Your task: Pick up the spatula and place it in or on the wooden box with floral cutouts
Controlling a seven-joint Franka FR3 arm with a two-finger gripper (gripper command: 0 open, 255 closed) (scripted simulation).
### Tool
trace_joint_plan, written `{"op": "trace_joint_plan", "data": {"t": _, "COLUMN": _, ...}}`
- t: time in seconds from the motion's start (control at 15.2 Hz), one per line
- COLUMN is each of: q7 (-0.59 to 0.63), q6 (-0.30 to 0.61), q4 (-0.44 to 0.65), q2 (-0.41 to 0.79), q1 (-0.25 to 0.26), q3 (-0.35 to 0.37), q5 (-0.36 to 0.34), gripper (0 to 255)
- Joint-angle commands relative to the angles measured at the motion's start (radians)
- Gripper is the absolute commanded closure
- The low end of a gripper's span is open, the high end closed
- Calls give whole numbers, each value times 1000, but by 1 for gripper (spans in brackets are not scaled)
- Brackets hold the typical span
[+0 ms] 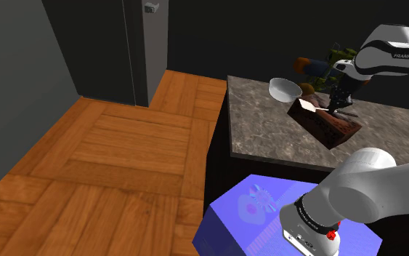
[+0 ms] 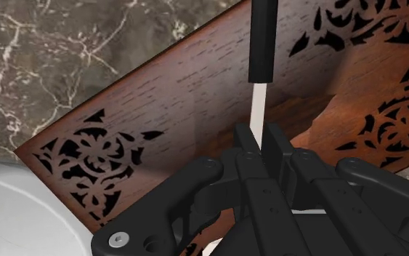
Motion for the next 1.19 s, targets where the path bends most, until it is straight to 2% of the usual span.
{"op": "trace_joint_plan", "data": {"t": 0.0, "q7": 0, "q6": 0, "q4": 0, "q2": 0, "q1": 0, "q3": 0, "q5": 0, "gripper": 0}}
{"op": "trace_joint_plan", "data": {"t": 0.33, "q7": 0, "q6": 0, "q4": 0, "q2": 0, "q1": 0, "q3": 0, "q5": 0, "gripper": 0}}
{"op": "trace_joint_plan", "data": {"t": 0.59, "q7": -9, "q6": -126, "q4": 93, "q2": -25, "q1": -4, "q3": 74, "q5": 39, "gripper": 0}}
{"op": "trace_joint_plan", "data": {"t": 1.12, "q7": -9, "q6": -126, "q4": 93, "q2": -25, "q1": -4, "q3": 74, "q5": 40, "gripper": 0}}
